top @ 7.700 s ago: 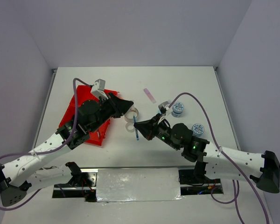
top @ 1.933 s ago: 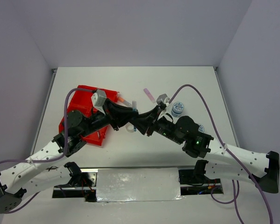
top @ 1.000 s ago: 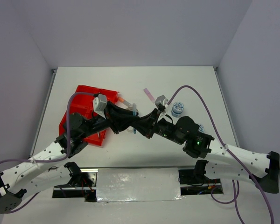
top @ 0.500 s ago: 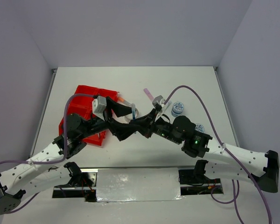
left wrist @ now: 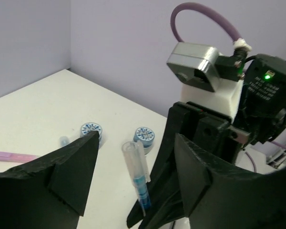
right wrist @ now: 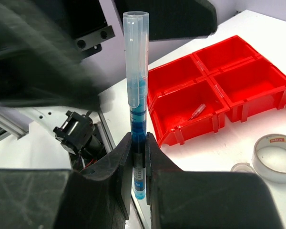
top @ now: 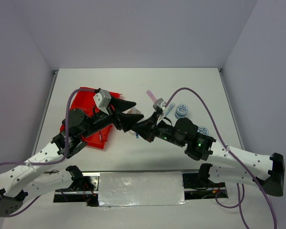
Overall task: Sort the stationery into containers
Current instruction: Close the pen cap on the pen.
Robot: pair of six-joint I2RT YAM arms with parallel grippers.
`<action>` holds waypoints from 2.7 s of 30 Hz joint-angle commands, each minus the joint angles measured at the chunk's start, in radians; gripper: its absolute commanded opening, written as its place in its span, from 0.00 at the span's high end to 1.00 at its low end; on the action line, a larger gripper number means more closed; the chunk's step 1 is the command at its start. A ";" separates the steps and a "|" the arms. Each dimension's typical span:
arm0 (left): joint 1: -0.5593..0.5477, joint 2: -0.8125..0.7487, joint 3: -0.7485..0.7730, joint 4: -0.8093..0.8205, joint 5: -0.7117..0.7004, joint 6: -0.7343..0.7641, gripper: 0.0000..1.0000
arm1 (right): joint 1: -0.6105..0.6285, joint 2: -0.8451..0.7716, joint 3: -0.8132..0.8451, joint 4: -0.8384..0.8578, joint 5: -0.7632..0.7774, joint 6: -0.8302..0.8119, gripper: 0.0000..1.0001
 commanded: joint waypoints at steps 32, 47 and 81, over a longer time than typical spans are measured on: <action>-0.003 0.060 -0.031 0.001 0.123 -0.027 1.00 | -0.005 -0.038 0.105 0.078 0.063 -0.052 1.00; -0.035 0.098 -0.286 0.125 0.192 -0.073 1.00 | -0.068 0.034 0.390 0.067 0.018 -0.150 1.00; -0.081 -0.281 0.321 -1.057 -1.180 -0.539 0.01 | -0.114 0.451 0.267 0.233 -0.138 0.121 1.00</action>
